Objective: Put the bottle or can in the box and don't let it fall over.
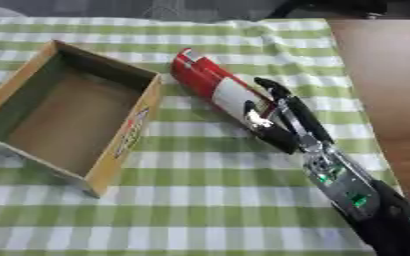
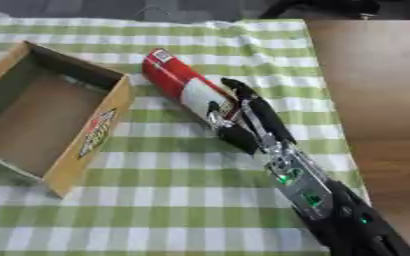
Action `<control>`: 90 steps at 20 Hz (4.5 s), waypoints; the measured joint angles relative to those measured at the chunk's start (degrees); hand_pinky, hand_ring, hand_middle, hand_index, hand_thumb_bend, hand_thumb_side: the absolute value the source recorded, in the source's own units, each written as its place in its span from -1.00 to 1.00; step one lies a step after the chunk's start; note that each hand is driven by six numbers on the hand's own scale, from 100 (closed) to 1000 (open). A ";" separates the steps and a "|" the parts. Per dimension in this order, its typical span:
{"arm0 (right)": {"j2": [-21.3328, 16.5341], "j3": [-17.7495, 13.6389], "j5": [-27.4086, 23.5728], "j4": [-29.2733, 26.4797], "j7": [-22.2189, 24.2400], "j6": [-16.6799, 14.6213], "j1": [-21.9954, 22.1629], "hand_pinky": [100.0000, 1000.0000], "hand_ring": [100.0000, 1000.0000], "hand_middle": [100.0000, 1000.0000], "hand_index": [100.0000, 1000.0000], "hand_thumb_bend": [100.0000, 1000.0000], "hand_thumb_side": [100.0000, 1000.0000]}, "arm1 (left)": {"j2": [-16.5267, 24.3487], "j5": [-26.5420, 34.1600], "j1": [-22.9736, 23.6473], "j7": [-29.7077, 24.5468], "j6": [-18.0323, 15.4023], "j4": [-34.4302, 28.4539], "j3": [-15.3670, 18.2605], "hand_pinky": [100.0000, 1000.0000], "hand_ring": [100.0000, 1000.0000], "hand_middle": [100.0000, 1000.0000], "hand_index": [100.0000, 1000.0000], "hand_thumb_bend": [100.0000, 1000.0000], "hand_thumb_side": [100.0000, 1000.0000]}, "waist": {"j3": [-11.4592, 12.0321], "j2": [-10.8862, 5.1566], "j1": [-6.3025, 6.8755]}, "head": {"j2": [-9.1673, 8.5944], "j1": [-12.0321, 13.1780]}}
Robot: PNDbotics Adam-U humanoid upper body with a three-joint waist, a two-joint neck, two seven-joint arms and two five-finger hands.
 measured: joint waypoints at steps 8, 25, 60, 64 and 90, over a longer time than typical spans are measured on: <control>0.45 0.01 1.19 1.86 0.13 0.34 -0.62 0.61 1.00 0.90 1.00 -1.00 0.73 | 0.00 0.08 0.00 0.00 0.00 0.00 0.00 -0.08 -0.09 0.21 0.35 -0.93 0.40 | 0.13 0.00 0.00 | -0.01 -0.02; 1.06 0.00 4.12 2.90 0.83 0.22 -1.65 0.37 0.91 0.72 0.92 -1.00 0.44 | -0.01 0.22 0.00 -0.01 0.00 0.00 0.00 -0.08 -0.08 0.22 0.35 -0.94 0.41 | 0.17 0.00 0.00 | -0.02 -0.11; 1.15 0.09 6.75 1.36 4.12 1.39 -1.98 -0.28 0.66 0.55 0.85 -1.00 -0.46 | -0.02 0.40 -0.09 -0.29 -0.03 0.00 0.00 -0.05 -0.08 0.22 0.34 -0.96 0.42 | 0.32 0.00 0.00 | -0.06 -0.11; 1.16 0.18 7.79 1.10 4.86 1.65 -1.99 -0.21 0.67 0.55 0.86 -1.00 -0.42 | -0.02 0.44 -0.09 -0.30 -0.04 0.00 0.00 -0.05 -0.08 0.22 0.34 -0.97 0.42 | 0.35 0.00 0.00 | -0.06 -0.11; 1.18 0.09 3.74 1.29 6.99 3.92 -2.74 -0.33 0.60 0.60 0.92 -1.00 -0.89 | -0.02 0.73 -0.15 -0.14 -0.22 0.00 0.03 -0.03 -0.07 0.22 0.34 -0.97 0.41 | 0.41 0.04 0.00 | -0.06 -0.13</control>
